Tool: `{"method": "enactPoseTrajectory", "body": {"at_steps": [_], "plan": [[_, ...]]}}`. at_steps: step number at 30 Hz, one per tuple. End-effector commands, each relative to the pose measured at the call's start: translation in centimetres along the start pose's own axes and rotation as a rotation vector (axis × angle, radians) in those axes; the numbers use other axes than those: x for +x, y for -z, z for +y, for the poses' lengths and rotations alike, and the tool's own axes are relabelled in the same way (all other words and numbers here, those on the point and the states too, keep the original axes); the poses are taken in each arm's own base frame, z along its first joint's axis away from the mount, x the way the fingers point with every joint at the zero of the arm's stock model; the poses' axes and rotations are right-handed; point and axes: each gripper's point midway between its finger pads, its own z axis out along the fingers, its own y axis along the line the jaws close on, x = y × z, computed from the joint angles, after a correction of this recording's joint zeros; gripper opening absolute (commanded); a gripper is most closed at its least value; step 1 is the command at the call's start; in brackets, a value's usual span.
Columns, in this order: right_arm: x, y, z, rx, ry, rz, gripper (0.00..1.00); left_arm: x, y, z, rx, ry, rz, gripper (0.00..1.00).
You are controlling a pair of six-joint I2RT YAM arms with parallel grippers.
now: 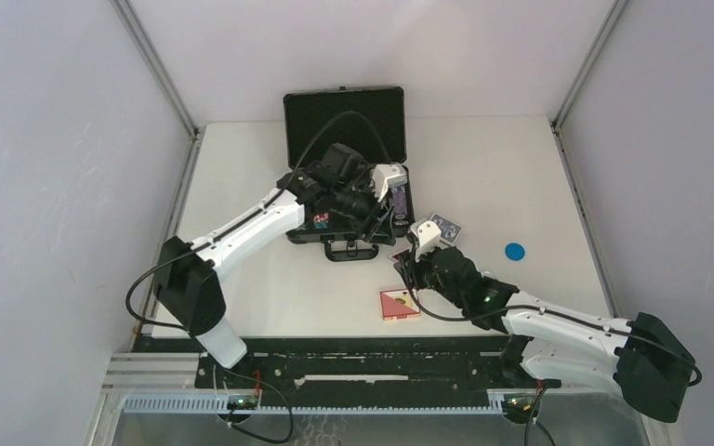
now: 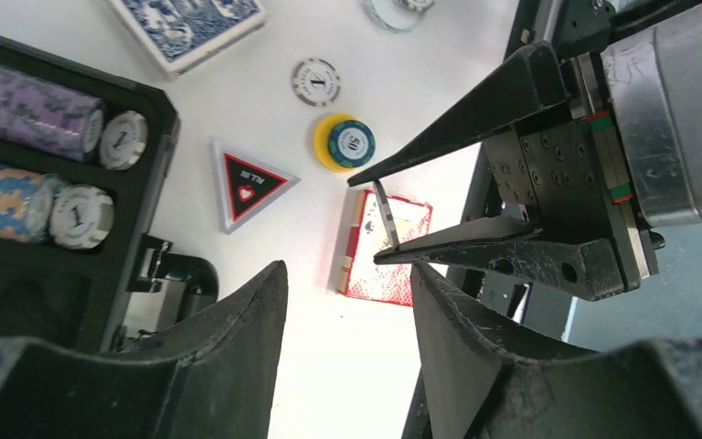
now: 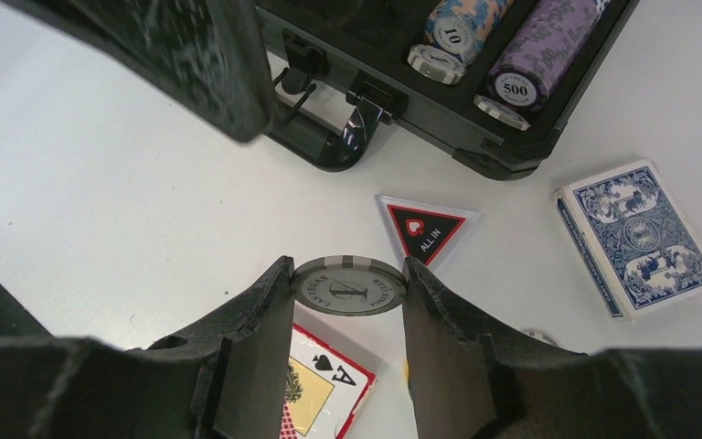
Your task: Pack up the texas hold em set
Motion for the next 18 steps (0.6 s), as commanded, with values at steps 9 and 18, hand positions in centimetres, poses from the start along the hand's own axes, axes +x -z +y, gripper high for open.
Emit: {"method": "enactPoseTrajectory", "body": {"at_steps": [9,18], "plan": [[-4.5,1.5,1.1,-0.056,0.031,-0.117,0.31,-0.3,-2.4,-2.6,0.134,-0.03,0.072,0.55],[-4.7,1.1,1.1,-0.045,0.027,-0.125,0.31,-0.4,-3.5,-4.1,0.178,-0.051,0.101,0.5]]}}
